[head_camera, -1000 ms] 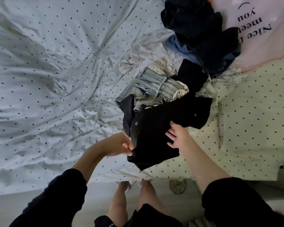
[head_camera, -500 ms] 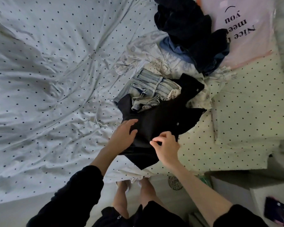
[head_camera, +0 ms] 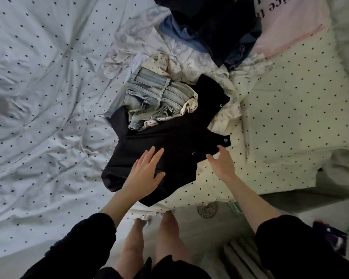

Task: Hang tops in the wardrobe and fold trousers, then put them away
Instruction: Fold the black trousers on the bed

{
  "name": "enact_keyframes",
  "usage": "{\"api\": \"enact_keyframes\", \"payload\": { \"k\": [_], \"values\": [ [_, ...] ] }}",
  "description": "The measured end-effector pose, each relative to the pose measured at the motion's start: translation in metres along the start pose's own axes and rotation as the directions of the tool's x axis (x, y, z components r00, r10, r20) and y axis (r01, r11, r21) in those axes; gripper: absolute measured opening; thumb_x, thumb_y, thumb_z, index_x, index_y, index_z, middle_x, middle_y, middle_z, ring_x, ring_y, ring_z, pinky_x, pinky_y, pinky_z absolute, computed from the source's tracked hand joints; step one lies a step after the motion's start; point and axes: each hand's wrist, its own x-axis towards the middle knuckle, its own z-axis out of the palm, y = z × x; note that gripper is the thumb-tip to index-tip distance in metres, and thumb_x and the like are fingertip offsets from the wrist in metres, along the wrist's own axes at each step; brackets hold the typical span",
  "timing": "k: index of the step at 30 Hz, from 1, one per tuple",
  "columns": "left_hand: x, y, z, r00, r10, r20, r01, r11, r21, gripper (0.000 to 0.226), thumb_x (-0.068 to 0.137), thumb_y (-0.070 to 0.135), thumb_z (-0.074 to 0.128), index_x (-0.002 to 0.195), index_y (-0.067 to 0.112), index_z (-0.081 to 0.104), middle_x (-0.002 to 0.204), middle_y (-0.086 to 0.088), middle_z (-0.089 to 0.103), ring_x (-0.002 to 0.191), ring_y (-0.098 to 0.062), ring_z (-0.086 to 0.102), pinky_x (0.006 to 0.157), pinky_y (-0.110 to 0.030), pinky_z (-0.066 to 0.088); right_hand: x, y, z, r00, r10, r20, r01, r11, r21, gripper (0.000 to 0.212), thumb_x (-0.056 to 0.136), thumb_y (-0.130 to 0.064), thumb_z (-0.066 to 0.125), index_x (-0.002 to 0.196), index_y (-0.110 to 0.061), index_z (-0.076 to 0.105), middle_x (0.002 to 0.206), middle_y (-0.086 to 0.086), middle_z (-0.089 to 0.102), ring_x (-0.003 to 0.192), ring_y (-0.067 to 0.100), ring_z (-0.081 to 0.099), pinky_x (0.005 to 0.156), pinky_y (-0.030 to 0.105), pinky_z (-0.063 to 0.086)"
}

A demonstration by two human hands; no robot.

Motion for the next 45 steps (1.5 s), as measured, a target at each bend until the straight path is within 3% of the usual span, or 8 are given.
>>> {"api": "enact_keyframes", "payload": {
  "k": [9, 13, 18, 23, 30, 35, 40, 45],
  "values": [
    [0.052, 0.012, 0.026, 0.999, -0.045, -0.009, 0.046, 0.975, 0.219, 0.076, 0.094, 0.033, 0.053, 0.151, 0.028, 0.003, 0.159, -0.001, -0.009, 0.145, -0.024, -0.012, 0.116, -0.049, 0.003, 0.094, 0.001, -0.009, 0.983, -0.078, 0.167, 0.155, 0.841, -0.518, 0.065, 0.087, -0.034, 0.06, 0.142, -0.019, 0.031, 0.145, 0.003, 0.037, 0.139, 0.026, 0.024, 0.11, 0.06, 0.017],
    [0.064, 0.012, 0.034, 0.999, -0.05, 0.022, 0.046, 0.986, 0.16, 0.075, 0.094, 0.03, 0.053, 0.151, 0.027, 0.004, 0.159, -0.004, -0.008, 0.146, -0.025, -0.008, 0.117, -0.046, 0.007, 0.1, 0.02, -0.015, 0.977, -0.198, 0.076, 0.199, 0.726, -0.659, 0.034, 0.092, -0.026, 0.051, 0.124, -0.014, 0.051, 0.129, 0.007, 0.051, 0.126, 0.026, 0.04, 0.112, 0.058, 0.018],
    [0.057, 0.017, 0.037, 0.971, -0.117, 0.209, 0.1, 0.991, 0.094, 0.072, 0.094, 0.03, 0.053, 0.151, 0.025, 0.009, 0.159, -0.001, -0.002, 0.146, -0.022, 0.0, 0.117, -0.042, 0.017, 0.063, 0.033, -0.026, 0.984, -0.169, -0.047, 0.13, 0.882, -0.453, 0.041, 0.092, -0.028, 0.055, 0.13, -0.011, 0.051, 0.151, 0.01, 0.026, 0.139, 0.031, 0.023, 0.108, 0.053, 0.029],
    [0.042, 0.028, 0.029, 0.957, -0.146, 0.251, 0.161, 0.986, -0.04, 0.065, 0.095, 0.026, 0.053, 0.15, 0.02, 0.019, 0.157, -0.007, 0.012, 0.143, -0.027, 0.018, 0.115, -0.036, 0.023, 0.029, 0.021, -0.043, 0.958, -0.28, -0.069, 0.265, 0.949, -0.173, 0.033, 0.092, -0.016, 0.057, 0.122, -0.003, 0.054, 0.156, 0.009, 0.015, 0.124, 0.027, 0.047, 0.095, 0.027, 0.037],
    [0.038, 0.079, -0.03, 0.993, 0.037, 0.109, -0.026, 0.995, -0.096, 0.061, 0.094, 0.026, 0.055, 0.147, 0.019, 0.026, 0.151, -0.003, 0.028, 0.137, -0.021, 0.031, 0.108, -0.028, 0.027, -0.026, -0.037, -0.111, 0.787, -0.556, -0.268, 0.529, 0.831, -0.173, 0.016, 0.08, -0.004, 0.071, 0.086, 0.001, 0.057, 0.14, 0.01, 0.044, 0.118, 0.024, 0.052, 0.095, 0.026, 0.041],
    [0.033, 0.127, -0.083, 0.97, 0.238, -0.052, -0.244, 0.955, -0.168, 0.075, 0.086, 0.034, 0.065, 0.147, 0.02, 0.025, 0.147, -0.001, 0.034, 0.134, -0.016, 0.033, 0.102, -0.019, 0.024, -0.077, -0.082, -0.147, 0.683, -0.641, -0.349, 0.642, 0.755, -0.133, 0.017, 0.078, -0.001, 0.072, 0.082, 0.0, 0.056, 0.141, 0.009, 0.045, 0.101, 0.012, 0.053, 0.082, 0.004, 0.034],
    [0.015, 0.153, -0.103, 0.937, 0.31, -0.158, -0.338, 0.921, -0.193, 0.091, 0.076, 0.036, 0.075, 0.148, 0.018, 0.022, 0.146, -0.003, 0.033, 0.134, -0.02, 0.034, 0.109, -0.038, 0.031, -0.118, -0.117, -0.176, 0.623, -0.698, -0.354, 0.709, 0.695, -0.121, 0.008, 0.08, -0.004, 0.069, 0.084, -0.001, 0.062, 0.141, 0.002, 0.046, 0.125, 0.011, 0.045, 0.093, 0.0, 0.025],
    [0.006, 0.147, -0.125, 0.882, 0.43, -0.194, -0.453, 0.887, -0.091, 0.074, 0.078, 0.029, 0.073, 0.141, 0.021, 0.036, 0.134, -0.003, 0.034, 0.127, -0.021, 0.033, 0.108, -0.031, 0.027, -0.147, -0.123, -0.191, 0.576, -0.773, -0.265, 0.746, 0.63, -0.217, 0.005, 0.081, -0.001, 0.067, 0.083, -0.004, 0.064, 0.146, 0.001, 0.041, 0.128, 0.01, 0.042, 0.094, -0.004, 0.02]
  ]
}}
